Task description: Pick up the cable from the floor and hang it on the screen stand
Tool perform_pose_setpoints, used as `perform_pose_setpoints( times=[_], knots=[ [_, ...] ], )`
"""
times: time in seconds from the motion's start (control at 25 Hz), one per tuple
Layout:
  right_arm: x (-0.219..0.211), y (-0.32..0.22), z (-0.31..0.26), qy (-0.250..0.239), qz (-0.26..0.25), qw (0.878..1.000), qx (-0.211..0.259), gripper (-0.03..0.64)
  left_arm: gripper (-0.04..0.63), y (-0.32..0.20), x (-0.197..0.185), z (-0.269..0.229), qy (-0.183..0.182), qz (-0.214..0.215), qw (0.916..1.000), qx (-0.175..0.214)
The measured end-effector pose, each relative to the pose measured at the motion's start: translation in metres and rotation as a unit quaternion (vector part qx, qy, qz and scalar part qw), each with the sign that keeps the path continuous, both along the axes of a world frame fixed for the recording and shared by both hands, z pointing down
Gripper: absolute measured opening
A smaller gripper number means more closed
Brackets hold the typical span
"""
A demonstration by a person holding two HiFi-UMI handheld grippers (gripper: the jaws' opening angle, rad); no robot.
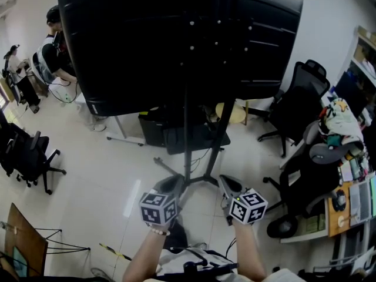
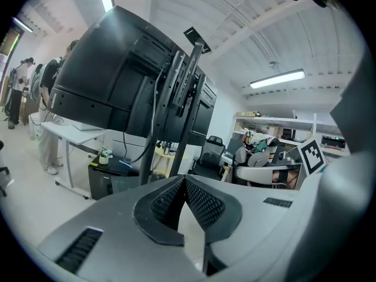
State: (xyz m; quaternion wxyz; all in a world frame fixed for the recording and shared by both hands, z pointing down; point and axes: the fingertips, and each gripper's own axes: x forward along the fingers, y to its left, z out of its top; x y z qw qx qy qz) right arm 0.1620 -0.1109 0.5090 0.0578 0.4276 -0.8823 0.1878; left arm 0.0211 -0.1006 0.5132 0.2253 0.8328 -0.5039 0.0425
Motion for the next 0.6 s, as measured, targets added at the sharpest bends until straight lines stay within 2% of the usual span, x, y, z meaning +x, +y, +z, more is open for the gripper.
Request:
perform_pose_setpoints(
  times=[0.6],
  knots=[
    [-0.013, -0.008, -0.009, 0.0, -0.014, 1.0, 0.005, 0.003, 0.0, -0.008, -0.01, -0.013, -0.001, -0.002, 1.0, 0.005]
  ],
)
